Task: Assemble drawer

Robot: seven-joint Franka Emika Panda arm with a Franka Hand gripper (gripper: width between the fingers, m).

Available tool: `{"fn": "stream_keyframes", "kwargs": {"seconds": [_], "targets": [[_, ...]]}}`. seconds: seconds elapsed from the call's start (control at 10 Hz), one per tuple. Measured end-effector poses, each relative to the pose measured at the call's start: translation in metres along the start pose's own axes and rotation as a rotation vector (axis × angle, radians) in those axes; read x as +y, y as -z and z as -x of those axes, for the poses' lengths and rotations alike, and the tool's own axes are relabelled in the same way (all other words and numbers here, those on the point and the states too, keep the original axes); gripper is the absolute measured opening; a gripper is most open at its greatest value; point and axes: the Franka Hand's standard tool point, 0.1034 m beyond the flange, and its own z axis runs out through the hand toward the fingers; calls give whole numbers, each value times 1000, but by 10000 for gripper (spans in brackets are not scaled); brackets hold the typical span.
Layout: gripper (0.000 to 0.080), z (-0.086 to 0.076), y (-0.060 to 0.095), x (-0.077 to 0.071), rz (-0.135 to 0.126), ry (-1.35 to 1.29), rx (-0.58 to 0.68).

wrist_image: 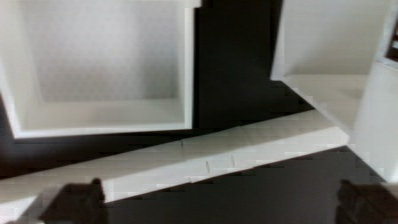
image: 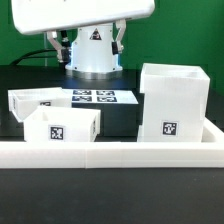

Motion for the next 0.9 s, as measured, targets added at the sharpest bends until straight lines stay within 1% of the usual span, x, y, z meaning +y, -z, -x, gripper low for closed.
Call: {"fn": "stream_keyframes", "kwargs": {"seconds": [0.1,0.2,0.3,0.6,0.7,0.8,0.9], "targets": [[649,1,-4,9,13,-12,6],[649,3,-8,16,19,-37,20],[649,7,-11,18,21,-46,20],[649,6,-10,17,21,-44,22],[649,8,-10,16,15,-74,9],[649,14,-9,13,-9,-165,-48],[649,15,-15,12,3,-199,-70]]}}
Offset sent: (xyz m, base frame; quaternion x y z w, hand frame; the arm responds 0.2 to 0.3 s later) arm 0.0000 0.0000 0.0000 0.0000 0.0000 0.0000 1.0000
